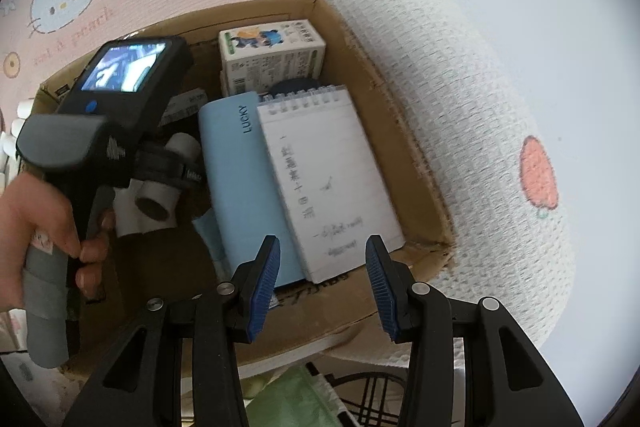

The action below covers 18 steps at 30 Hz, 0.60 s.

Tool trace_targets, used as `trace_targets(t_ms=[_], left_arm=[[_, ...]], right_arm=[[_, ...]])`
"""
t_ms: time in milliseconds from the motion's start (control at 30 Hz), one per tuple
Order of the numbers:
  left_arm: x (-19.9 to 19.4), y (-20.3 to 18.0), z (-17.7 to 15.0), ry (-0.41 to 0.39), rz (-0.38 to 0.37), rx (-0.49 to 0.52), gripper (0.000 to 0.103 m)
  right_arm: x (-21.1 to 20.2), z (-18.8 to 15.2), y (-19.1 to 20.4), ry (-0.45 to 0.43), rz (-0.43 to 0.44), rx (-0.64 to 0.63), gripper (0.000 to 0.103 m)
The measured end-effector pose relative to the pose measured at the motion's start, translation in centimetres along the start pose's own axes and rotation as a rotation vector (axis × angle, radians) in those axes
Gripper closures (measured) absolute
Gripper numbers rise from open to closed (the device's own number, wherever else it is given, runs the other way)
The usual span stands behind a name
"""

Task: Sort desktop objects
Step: 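Withdraw the open left gripper up out of the box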

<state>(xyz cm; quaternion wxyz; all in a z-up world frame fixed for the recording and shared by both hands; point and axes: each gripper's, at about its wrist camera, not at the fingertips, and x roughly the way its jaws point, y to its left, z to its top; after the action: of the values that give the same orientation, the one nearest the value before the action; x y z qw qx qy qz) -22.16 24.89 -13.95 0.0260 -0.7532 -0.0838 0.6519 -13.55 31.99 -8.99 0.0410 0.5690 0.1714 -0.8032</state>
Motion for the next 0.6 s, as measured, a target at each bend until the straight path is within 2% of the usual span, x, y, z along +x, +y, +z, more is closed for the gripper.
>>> trace_targets(t_ms=[100, 167, 233, 300, 333, 367, 467, 600], left_arm=[[-0.3, 0.8, -0.5, 0.038, -0.090, -0.059, 0.055], [-1.2, 1.4, -0.8, 0.022, -0.141, -0.102, 0.055], [-2.6, 1.5, -1.2, -0.012, -0.114, -0.101, 0.055], [-4.2, 1.4, -1.8, -0.048, -0.088, -0.070, 0.071], [-4.9, 1.3, -2.0, -0.056, -0.099, -0.053, 0.088], [-5.5, 1.2, -2.2, -0.059, -0.121, -0.032, 0.095], [-7.4, 1.2, -2.9, -0.097, -0.173, 0.023, 0.096], [-9.6, 1.3, -4.1, -0.179, -0.185, 0.140, 0.096]], right_arm=[[0.1, -0.1, 0.3, 0.012, 0.031, -0.006, 0.062], [0.3, -0.1, 0.8, 0.026, 0.043, -0.016, 0.061], [0.6, 0.0, 1.2, 0.038, 0.063, -0.020, 0.061], [0.8, 0.0, 1.5, 0.052, 0.089, -0.020, 0.061], [0.9, 0.1, 1.6, 0.057, 0.101, -0.017, 0.062], [0.9, 0.1, 1.7, 0.061, 0.108, -0.016, 0.062], [0.7, 0.2, 2.2, 0.065, 0.138, -0.007, 0.061], [0.8, 0.7, 2.7, 0.080, 0.241, 0.033, 0.061]])
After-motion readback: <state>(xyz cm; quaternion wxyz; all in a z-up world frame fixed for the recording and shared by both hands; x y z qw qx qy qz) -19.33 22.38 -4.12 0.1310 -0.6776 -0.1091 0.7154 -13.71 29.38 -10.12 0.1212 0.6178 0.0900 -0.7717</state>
